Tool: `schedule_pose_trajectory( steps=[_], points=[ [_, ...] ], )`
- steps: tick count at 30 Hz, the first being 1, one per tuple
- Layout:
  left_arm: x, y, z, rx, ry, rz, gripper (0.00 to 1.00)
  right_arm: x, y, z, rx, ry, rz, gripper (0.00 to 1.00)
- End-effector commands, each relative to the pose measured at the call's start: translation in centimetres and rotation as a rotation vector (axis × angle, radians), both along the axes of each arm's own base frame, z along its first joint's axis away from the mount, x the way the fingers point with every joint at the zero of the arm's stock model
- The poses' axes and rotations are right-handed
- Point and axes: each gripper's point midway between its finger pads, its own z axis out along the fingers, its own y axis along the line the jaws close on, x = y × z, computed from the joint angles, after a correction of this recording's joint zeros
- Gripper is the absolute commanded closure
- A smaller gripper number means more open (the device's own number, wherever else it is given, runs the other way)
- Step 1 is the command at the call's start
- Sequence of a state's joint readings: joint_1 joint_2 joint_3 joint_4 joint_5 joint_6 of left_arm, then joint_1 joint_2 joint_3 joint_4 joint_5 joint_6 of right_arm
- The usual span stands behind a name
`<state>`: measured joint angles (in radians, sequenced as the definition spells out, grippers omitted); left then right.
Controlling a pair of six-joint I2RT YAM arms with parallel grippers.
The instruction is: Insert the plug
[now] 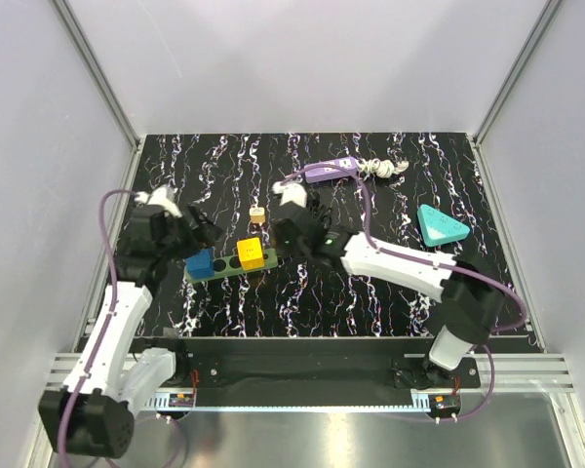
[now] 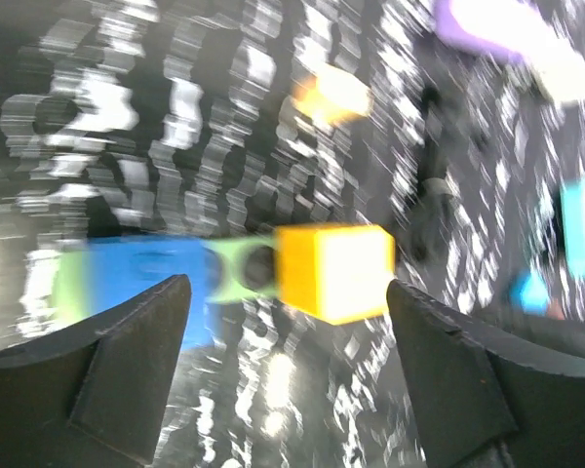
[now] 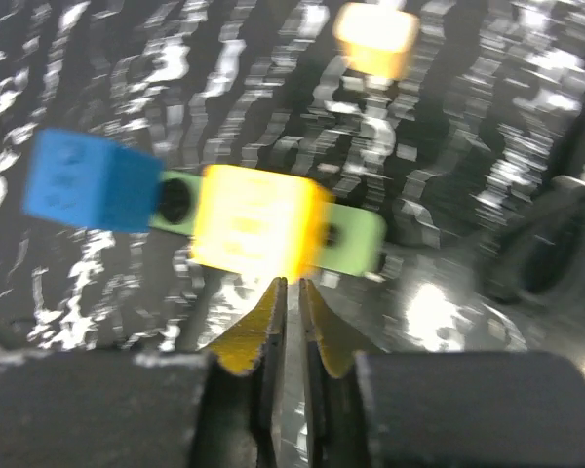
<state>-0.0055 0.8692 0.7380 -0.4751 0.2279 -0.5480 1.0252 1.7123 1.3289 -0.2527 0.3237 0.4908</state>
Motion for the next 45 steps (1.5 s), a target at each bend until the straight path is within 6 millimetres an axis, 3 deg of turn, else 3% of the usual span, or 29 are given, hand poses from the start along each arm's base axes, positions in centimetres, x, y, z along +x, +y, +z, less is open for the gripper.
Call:
schedule_pose_trajectory(
  steps=[1, 3, 4, 6, 8, 9, 10, 11, 13, 14, 17, 22, 33, 39, 45],
  points=[
    [1.1, -5.1, 4.9, 0.026, -0.147, -0.177, 0.17, 1.2, -4.8, -0.3, 0.003, 0.028, -0.121, 0.8],
    [1.6, -5.9, 4.5, 0.106, -0.126, -0.165, 0.18, 1.0, -7.1, 0.0, 0.004, 0.019, -0.154, 0.75],
    [1.2, -8.1, 5.4, 0.132, -0.149, -0.226, 0.18, 1.2, -8.1, 0.2, 0.005, 0.014, -0.171, 0.73],
    [1.7, -9.6, 4.7, 0.198, -0.123, -0.242, 0.2, 0.7, -10.6, 0.7, 0.009, -0.012, -0.208, 0.7],
    [1.6, -12.8, 5.6, 0.206, -0.136, -0.33, 0.22, -0.4, -13.2, 0.4, 0.013, -0.036, -0.252, 0.67],
    [2.1, -14.1, 4.2, 0.227, -0.092, -0.364, 0.25, -0.4, -13.8, 0.5, 0.037, -0.06, -0.273, 0.66],
    [2.1, -15.8, 4.8, 0.225, -0.103, -0.407, 0.27, -0.7, -14.5, 0.2, 0.043, -0.062, -0.281, 0.66],
    [2.4, -17.0, 3.2, 0.247, -0.057, -0.434, 0.3, -1.4, -15.7, -0.2, 0.055, -0.063, -0.304, 0.65],
    [2.6, -18.6, 2.7, 0.275, -0.039, -0.462, 0.38, -2.0, -16.5, -0.1, 0.083, -0.065, -0.318, 0.66],
    [3.0, -19.0, 1.2, 0.303, -0.001, -0.467, 0.39, -2.7, -17.2, 0.3, 0.116, -0.067, -0.325, 0.65],
    [3.8, -18.9, -1.1, 0.358, 0.054, -0.439, 0.43, -3.6, -18.1, 1.2, 0.179, -0.085, -0.331, 0.64],
    [4.1, -16.6, -4.2, 0.5, 0.149, -0.379, 0.47, -3.9, -18.8, 1.5, 0.183, -0.097, -0.336, 0.64],
    [2.6, -11.9, -9.7, 0.728, 0.321, -0.31, 0.46, -3.8, -17.7, 1.2, 0.197, -0.061, -0.331, 0.68],
    [0.9, -9.1, -10.9, 0.8, 0.362, -0.241, 0.43, -3.8, -17.4, 1.6, 0.213, -0.055, -0.319, 0.68],
    [0.0, -8.1, -10.8, 0.786, 0.365, -0.21, 0.42, -4.0, -16.9, 1.4, 0.227, -0.038, -0.309, 0.69]
  ],
)
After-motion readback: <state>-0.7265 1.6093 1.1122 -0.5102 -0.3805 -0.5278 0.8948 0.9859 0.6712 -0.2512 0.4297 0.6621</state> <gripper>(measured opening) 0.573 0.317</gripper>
